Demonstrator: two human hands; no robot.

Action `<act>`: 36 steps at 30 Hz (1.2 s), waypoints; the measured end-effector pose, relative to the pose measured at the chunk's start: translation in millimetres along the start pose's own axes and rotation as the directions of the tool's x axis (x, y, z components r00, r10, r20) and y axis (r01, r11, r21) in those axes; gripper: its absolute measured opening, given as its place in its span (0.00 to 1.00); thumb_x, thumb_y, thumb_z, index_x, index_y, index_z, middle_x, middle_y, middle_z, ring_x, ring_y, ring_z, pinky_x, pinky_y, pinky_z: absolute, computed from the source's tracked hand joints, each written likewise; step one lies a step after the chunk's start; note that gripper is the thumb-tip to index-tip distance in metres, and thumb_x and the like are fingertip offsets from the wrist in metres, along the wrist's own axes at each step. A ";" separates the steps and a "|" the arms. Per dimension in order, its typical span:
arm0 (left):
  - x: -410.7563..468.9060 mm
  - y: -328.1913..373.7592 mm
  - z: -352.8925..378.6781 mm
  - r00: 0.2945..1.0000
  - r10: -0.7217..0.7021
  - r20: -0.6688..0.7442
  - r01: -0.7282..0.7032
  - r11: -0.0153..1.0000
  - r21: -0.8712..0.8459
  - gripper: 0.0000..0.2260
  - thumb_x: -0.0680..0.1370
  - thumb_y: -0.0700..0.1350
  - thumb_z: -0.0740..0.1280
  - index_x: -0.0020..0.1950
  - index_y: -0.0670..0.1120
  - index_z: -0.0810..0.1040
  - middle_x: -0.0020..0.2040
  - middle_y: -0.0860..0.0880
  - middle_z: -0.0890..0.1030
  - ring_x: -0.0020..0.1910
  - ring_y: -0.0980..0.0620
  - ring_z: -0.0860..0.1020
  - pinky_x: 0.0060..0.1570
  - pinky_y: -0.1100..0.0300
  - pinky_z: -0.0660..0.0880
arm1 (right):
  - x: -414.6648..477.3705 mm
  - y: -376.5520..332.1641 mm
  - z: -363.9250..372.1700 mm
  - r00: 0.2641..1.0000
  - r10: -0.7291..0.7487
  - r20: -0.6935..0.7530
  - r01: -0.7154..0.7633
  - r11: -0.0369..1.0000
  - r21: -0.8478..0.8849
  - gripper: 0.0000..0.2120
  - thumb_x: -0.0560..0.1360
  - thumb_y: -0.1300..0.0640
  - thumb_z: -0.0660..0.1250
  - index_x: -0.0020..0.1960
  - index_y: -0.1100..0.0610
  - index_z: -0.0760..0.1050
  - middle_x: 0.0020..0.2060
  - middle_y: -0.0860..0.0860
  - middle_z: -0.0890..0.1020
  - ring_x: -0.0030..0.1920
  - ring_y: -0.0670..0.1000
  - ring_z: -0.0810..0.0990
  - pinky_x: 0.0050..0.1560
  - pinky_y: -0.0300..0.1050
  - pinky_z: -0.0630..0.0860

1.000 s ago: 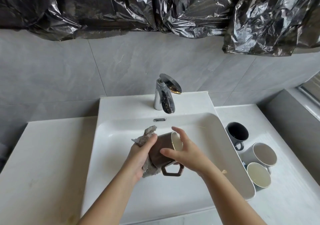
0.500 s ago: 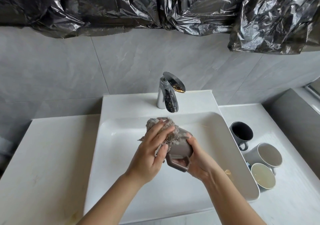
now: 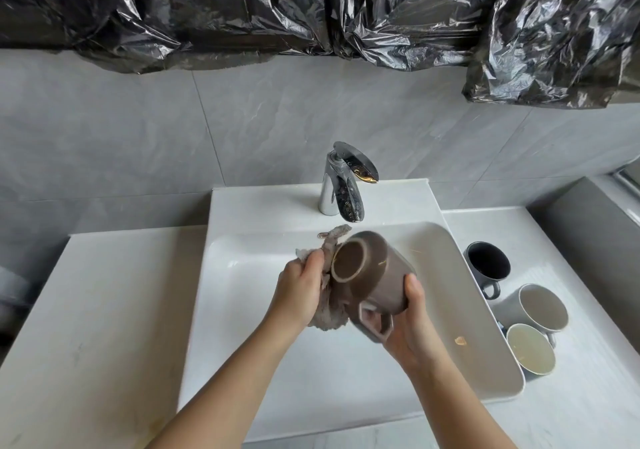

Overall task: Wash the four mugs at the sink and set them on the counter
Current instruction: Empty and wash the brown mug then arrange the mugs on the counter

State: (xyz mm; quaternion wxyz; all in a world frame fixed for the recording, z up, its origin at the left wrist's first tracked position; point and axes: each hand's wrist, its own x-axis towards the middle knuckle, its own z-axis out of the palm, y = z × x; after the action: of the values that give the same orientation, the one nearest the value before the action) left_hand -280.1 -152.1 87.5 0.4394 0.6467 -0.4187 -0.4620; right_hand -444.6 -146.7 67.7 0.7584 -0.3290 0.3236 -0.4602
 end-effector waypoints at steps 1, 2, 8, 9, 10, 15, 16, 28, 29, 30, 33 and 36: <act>-1.8 -3.8 1.3 0.999 -0.039 -0.015 0.037 0.993 -0.113 0.24 0.71 0.59 0.57 0.39 0.38 0.77 0.35 0.45 0.81 0.38 0.45 0.77 0.39 0.53 0.73 | 0.5 -1.2 2.8 1.000 0.006 -0.012 -0.005 0.997 0.075 0.36 0.47 0.35 0.82 0.48 0.56 0.86 0.42 0.54 0.87 0.41 0.50 0.86 0.37 0.42 0.81; -2.7 -6.0 2.2 0.997 -0.074 -0.038 0.062 0.967 -0.248 0.23 0.74 0.57 0.57 0.43 0.39 0.80 0.39 0.46 0.84 0.40 0.46 0.80 0.40 0.53 0.75 | 0.7 -3.5 7.0 0.998 0.030 -0.053 -0.021 0.987 0.159 0.31 0.46 0.37 0.82 0.42 0.55 0.87 0.39 0.54 0.86 0.38 0.49 0.86 0.34 0.41 0.81; -3.1 1.7 10.9 0.990 -0.139 -0.029 0.100 0.826 -0.555 0.17 0.83 0.50 0.54 0.44 0.48 0.80 0.40 0.53 0.84 0.41 0.56 0.81 0.33 0.66 0.73 | 3.3 11.0 13.0 0.996 0.078 -0.037 -0.074 0.992 0.104 0.34 0.48 0.32 0.81 0.46 0.53 0.86 0.41 0.52 0.85 0.38 0.47 0.84 0.37 0.39 0.80; -6.0 0.8 12.6 0.986 -0.162 -0.027 0.119 0.820 -0.560 0.16 0.83 0.50 0.54 0.43 0.48 0.79 0.40 0.52 0.83 0.39 0.55 0.80 0.31 0.66 0.72 | 2.8 12.8 13.4 0.998 0.054 -0.030 -0.051 0.996 0.078 0.36 0.50 0.33 0.80 0.50 0.54 0.85 0.43 0.53 0.86 0.41 0.48 0.85 0.38 0.40 0.81; -9.2 -0.6 13.6 0.984 -0.174 -0.022 0.132 0.816 -0.563 0.16 0.83 0.50 0.54 0.43 0.48 0.77 0.38 0.52 0.82 0.37 0.54 0.79 0.29 0.67 0.71 | 2.8 13.1 14.5 0.998 0.043 -0.036 -0.040 0.997 0.060 0.37 0.53 0.34 0.80 0.54 0.56 0.83 0.46 0.56 0.85 0.44 0.50 0.85 0.40 0.41 0.81; -21.2 -18.1 12.7 0.964 -0.264 -0.016 0.221 0.837 -0.501 0.16 0.83 0.48 0.55 0.41 0.46 0.77 0.35 0.49 0.82 0.33 0.54 0.79 0.29 0.65 0.71 | 4.7 26.9 0.4 0.992 0.010 -0.126 -0.025 0.992 -0.123 0.46 0.60 0.36 0.79 0.68 0.62 0.72 0.59 0.67 0.79 0.58 0.67 0.80 0.50 0.59 0.80; -22.3 -20.6 11.7 0.959 -0.285 -0.012 0.241 0.831 -0.501 0.16 0.82 0.49 0.55 0.42 0.47 0.77 0.39 0.47 0.82 0.37 0.50 0.79 0.34 0.62 0.72 | 3.5 29.6 -0.5 0.990 -0.009 -0.142 -0.013 0.989 -0.150 0.46 0.61 0.38 0.79 0.69 0.62 0.70 0.59 0.66 0.79 0.57 0.66 0.80 0.51 0.61 0.80; -34.1 -29.3 -0.9 0.906 -0.417 0.074 0.408 0.814 -0.412 0.12 0.79 0.49 0.55 0.43 0.45 0.74 0.37 0.42 0.75 0.35 0.46 0.72 0.35 0.58 0.68 | -6.8 40.2 -1.4 0.971 -0.213 -0.105 0.096 0.757 -0.646 0.34 0.61 0.51 0.77 0.64 0.43 0.69 0.52 0.43 0.82 0.50 0.51 0.84 0.49 0.48 0.80; -32.7 -31.4 -1.9 0.903 -0.426 0.063 0.413 0.817 -0.402 0.13 0.80 0.47 0.55 0.41 0.45 0.74 0.35 0.43 0.76 0.35 0.46 0.73 0.36 0.56 0.69 | -7.7 40.4 -1.0 0.969 -0.227 -0.095 0.097 0.706 -0.701 0.34 0.61 0.51 0.77 0.63 0.40 0.68 0.52 0.43 0.82 0.52 0.52 0.83 0.50 0.51 0.80; -31.9 -32.9 -3.1 0.900 -0.432 0.056 0.416 0.814 -0.406 0.14 0.80 0.46 0.55 0.39 0.45 0.74 0.34 0.44 0.77 0.35 0.46 0.73 0.38 0.54 0.70 | -8.5 39.8 0.5 0.966 -0.249 -0.077 0.107 0.649 -0.754 0.35 0.60 0.50 0.78 0.64 0.39 0.68 0.55 0.45 0.81 0.55 0.52 0.82 0.52 0.54 0.80; -31.0 -34.0 -6.6 0.894 -0.446 0.038 0.421 0.808 -0.412 0.11 0.80 0.44 0.56 0.40 0.44 0.73 0.36 0.43 0.76 0.35 0.46 0.74 0.39 0.56 0.72 | -8.5 36.9 4.2 0.947 -0.321 0.023 0.177 0.460 -0.870 0.37 0.61 0.49 0.80 0.66 0.40 0.67 0.59 0.39 0.74 0.61 0.46 0.76 0.57 0.49 0.77; -28.8 -31.3 -9.5 0.911 -0.412 0.027 0.375 0.797 -0.473 0.10 0.79 0.48 0.60 0.40 0.46 0.74 0.38 0.45 0.74 0.34 0.47 0.75 0.35 0.59 0.75 | -6.1 31.3 7.6 0.931 -0.347 0.110 0.230 0.326 -0.917 0.38 0.62 0.50 0.80 0.67 0.45 0.67 0.60 0.40 0.71 0.62 0.38 0.72 0.58 0.32 0.70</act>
State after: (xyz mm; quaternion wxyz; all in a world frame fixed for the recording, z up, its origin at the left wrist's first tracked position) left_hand -273.1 -114.8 66.0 0.4925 0.6112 -0.1340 -0.6049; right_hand -425.6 -128.3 48.2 0.3354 -0.7196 0.4989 -0.3474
